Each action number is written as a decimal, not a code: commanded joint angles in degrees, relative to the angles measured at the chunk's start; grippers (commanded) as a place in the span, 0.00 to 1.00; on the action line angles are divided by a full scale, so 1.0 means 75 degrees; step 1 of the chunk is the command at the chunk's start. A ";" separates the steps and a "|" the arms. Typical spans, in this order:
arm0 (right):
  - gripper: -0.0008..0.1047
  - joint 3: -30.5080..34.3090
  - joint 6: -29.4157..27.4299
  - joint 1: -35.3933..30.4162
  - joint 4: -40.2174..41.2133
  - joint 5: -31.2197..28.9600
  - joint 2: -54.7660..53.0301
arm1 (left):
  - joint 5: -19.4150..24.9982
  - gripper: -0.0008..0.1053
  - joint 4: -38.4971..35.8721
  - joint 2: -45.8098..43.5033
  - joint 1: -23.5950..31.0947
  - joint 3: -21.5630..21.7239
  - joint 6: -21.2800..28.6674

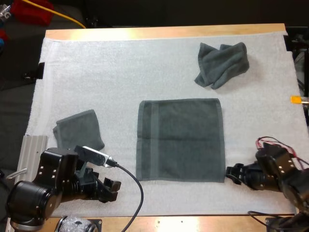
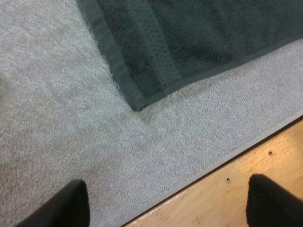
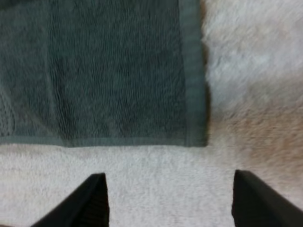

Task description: Pick towel from pile, fold and stack

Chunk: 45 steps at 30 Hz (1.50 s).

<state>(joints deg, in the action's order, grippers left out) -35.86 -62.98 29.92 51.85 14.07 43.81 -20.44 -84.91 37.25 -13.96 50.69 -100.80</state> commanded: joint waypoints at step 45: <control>0.30 0.1118 0.0898 0.0012 -0.3158 0.1054 0.3078 | 0.0022 0.63 -0.0080 -0.0019 -0.0030 0.0011 -0.0001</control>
<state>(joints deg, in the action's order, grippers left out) -28.04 -56.52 29.92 27.91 20.74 66.05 -20.44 -85.24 37.25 -13.96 50.69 -100.80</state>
